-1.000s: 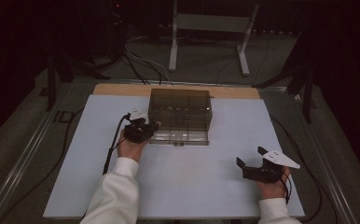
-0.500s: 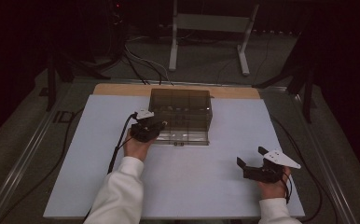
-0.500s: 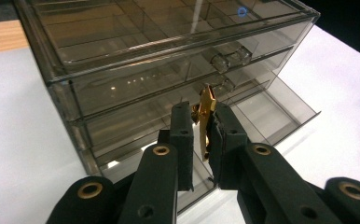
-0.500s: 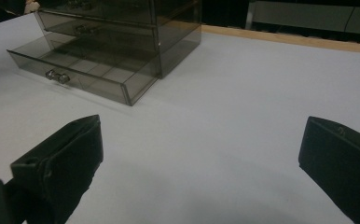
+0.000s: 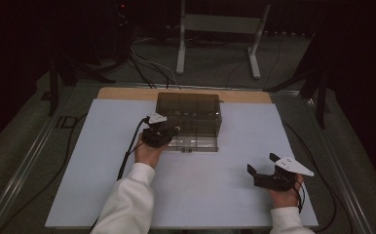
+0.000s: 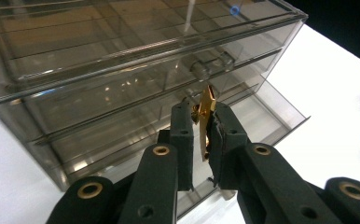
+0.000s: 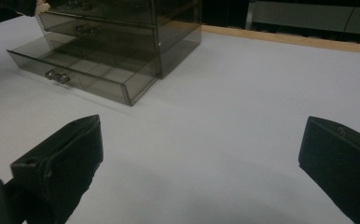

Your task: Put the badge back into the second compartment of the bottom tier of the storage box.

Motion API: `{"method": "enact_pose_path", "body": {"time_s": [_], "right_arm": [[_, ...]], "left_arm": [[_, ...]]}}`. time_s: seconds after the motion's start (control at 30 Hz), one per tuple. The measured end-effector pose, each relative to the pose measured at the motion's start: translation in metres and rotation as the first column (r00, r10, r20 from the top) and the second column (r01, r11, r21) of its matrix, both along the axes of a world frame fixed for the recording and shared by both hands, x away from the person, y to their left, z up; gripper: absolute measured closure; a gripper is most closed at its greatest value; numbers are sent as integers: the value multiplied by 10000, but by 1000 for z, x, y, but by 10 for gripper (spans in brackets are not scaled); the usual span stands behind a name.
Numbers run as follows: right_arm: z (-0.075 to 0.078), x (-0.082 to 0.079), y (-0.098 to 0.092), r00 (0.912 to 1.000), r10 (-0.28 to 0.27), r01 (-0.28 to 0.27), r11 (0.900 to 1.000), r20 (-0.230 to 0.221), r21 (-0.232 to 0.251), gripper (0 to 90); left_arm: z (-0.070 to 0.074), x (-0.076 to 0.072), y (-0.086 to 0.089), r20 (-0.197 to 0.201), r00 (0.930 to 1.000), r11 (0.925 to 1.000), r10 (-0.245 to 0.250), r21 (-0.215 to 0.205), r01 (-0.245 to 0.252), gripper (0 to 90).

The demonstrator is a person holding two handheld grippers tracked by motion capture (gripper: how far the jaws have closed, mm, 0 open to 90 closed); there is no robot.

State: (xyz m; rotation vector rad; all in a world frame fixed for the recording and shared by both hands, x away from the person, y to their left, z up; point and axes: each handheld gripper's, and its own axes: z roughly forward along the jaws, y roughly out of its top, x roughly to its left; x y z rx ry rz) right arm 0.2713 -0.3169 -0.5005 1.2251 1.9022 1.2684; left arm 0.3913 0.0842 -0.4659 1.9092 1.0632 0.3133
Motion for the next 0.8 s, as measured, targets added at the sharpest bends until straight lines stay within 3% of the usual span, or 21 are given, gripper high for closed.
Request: {"method": "enact_pose_path", "body": {"time_s": [0.8], "right_arm": [[0, 0, 0, 10000, 1, -1, 10000, -9, -12, 0]], "left_arm": [[-10, 2, -26, -292, 9987, 9991, -421, 86, 424, 817]]}}
